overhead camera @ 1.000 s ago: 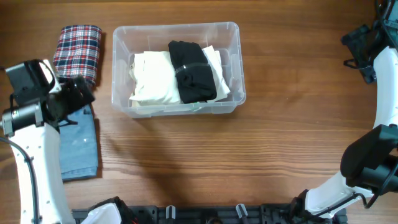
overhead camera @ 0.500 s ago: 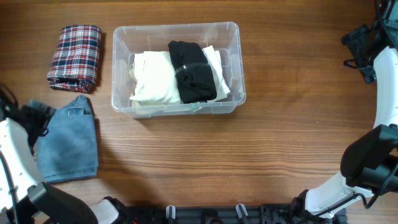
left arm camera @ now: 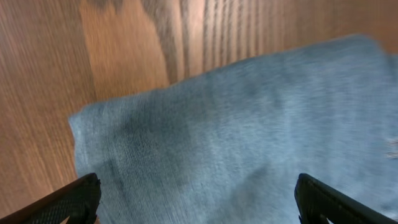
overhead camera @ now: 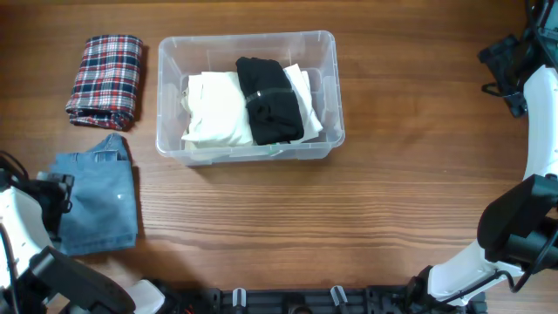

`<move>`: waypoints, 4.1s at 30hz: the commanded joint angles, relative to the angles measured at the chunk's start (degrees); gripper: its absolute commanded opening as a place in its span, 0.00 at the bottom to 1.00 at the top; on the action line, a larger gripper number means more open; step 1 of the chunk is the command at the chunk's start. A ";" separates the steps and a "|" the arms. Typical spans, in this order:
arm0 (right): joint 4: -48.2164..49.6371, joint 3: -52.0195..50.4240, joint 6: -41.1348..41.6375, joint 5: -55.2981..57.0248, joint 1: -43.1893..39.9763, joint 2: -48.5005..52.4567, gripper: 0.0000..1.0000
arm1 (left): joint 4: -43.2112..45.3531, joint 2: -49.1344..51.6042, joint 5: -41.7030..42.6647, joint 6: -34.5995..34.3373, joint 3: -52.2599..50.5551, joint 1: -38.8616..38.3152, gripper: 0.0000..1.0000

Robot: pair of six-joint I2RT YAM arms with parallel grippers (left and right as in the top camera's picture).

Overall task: Pack container
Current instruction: 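Move the left gripper over the blue jeans toward the plaid shirt, then grasp the folded red-plaid shirt with the left gripper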

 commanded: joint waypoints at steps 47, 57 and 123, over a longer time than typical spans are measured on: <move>0.17 -0.24 0.52 -0.46 0.22 0.90 1.00 | 15.58 -2.49 59.30 6.16 -11.06 0.09 1.00; 0.17 -0.24 0.52 -0.46 0.22 0.90 1.00 | 15.56 -6.93 46.01 13.44 -6.14 -0.37 1.00; 0.17 -0.24 0.52 -0.46 0.22 0.90 1.00 | 35.06 30.32 6.69 29.92 30.88 -22.86 1.00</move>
